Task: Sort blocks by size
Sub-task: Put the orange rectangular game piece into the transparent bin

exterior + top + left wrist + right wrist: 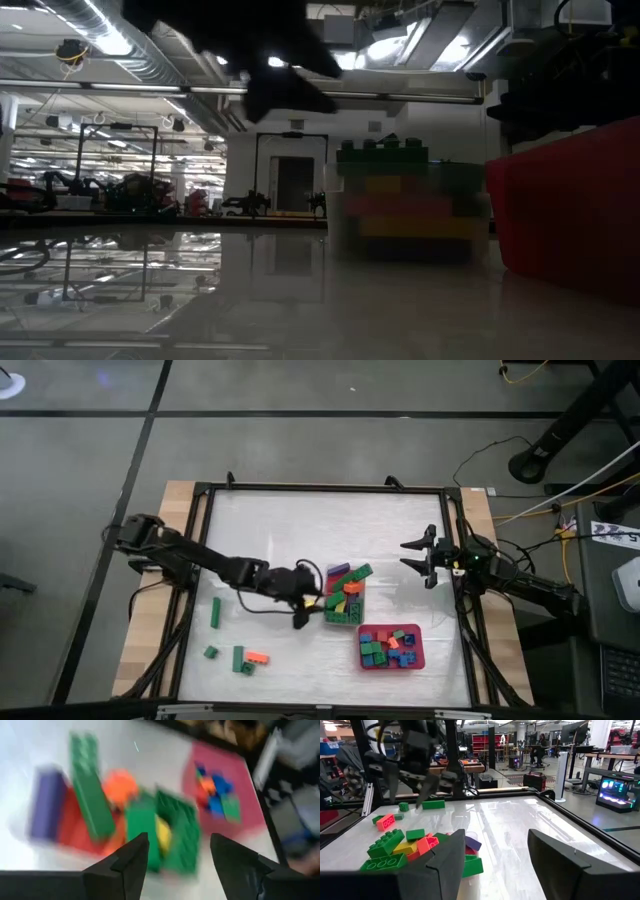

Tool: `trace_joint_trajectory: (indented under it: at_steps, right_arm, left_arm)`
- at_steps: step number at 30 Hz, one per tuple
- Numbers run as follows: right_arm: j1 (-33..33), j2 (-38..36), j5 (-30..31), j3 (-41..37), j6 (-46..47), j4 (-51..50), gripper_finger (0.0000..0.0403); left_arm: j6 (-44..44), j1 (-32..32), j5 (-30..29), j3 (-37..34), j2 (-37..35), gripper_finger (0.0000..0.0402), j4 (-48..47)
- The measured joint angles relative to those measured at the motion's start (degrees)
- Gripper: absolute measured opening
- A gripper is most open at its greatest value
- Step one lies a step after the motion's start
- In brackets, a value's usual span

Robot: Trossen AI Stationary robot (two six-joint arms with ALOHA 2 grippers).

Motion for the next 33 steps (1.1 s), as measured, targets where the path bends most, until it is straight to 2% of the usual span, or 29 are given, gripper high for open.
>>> trace_joint_trajectory:
  at_steps: [4,10,17,26,30,33]
  right_arm:
    - [0.0,0.0,0.0,0.0,0.0,0.0,0.0214]
    - [0.0,0.0,0.0,0.0,0.0,0.0,0.0214]
    - [0.0,0.0,0.0,0.0,0.0,0.0,0.0214]
    - [0.0,0.0,0.0,0.0,0.0,0.0,0.0214]
    - [0.0,0.0,0.0,0.0,0.0,0.0,0.0214]
    - [0.0,0.0,0.0,0.0,0.0,0.0,0.0214]
  left_arm:
    - [-4.7,-3.4,4.3,0.0,-3.1,0.0200,-8.9]
    - [-7.3,-10.5,9.8,0.0,-4.2,0.0200,-17.8]
    - [-7.4,-18.9,10.3,0.0,-4.2,0.0200,-29.0]
    - [-9.4,-26.6,3.1,0.0,-4.2,0.0200,-31.9]
    - [-9.4,-28.3,-2.3,0.0,-4.0,0.0200,-32.1]
    - [-10.4,-29.0,-3.0,0.0,-3.2,0.0200,-31.5]
